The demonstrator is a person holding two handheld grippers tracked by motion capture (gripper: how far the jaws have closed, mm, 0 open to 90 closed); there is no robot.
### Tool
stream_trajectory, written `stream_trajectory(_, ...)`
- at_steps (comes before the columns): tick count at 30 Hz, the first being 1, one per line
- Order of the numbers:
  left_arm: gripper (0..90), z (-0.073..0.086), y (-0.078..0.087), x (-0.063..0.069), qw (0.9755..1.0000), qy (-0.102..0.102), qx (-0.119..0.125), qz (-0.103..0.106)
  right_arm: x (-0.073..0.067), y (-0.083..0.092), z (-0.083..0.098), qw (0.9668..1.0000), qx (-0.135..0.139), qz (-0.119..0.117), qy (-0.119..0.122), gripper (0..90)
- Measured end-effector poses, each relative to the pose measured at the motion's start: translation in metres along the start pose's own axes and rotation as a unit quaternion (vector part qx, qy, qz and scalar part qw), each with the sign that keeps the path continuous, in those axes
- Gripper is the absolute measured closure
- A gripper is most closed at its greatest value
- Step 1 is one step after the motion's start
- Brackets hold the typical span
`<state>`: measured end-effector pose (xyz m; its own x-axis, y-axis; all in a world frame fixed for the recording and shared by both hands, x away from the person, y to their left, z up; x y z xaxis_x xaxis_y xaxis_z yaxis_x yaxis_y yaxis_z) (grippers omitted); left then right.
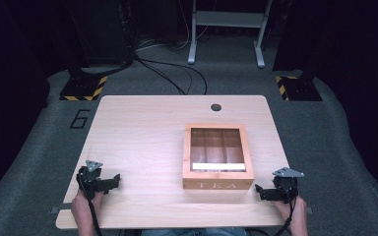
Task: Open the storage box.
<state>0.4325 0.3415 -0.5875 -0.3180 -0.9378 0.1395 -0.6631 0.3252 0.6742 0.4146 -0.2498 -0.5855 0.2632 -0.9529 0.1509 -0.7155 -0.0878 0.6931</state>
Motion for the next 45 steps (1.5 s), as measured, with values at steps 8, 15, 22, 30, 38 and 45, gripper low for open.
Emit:
stream_trajectory(8,0.5,0.000,0.000,0.000,1.0000,0.000,0.000,0.000,-0.006,0.003,0.000,0.9998,-0.005,-0.018,0.001,0.0)
stream_trajectory(15,0.5,0.000,0.000,0.000,1.0000,0.000,0.001,0.000,-0.033,0.028,-0.013,0.9961,0.048,-0.073,-0.011,0.0)
stream_trajectory(22,0.5,0.000,0.000,0.000,1.0000,-0.001,0.000,0.000,-0.051,0.035,-0.021,0.9947,0.063,-0.081,0.006,0.0)
stream_trajectory(30,0.5,0.000,0.000,0.000,1.0000,0.000,0.000,-0.001,-0.064,0.038,-0.036,0.9916,0.096,-0.086,0.010,12.1)
stream_trajectory(38,0.5,0.000,0.000,0.000,1.0000,0.000,0.000,0.000,-0.069,0.046,-0.044,0.9875,0.130,-0.087,0.014,26.4)
stream_trajectory(45,0.4,0.000,0.000,0.000,1.0000,-0.001,0.000,0.000,-0.069,0.049,-0.044,0.9863,0.142,-0.080,0.026,32.1)
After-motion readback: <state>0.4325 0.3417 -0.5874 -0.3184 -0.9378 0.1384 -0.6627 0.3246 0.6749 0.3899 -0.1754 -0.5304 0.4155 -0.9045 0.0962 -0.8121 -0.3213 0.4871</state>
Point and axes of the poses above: each handheld gripper's, and its own axes: y roughly backward along the jaws, z roughly out of its underside, x roughly to its right, the point moved 8 cm from there along -y, roughly forward along the jaws, and after that the axes turned 12 degrees about z, right-handed, at the moved point
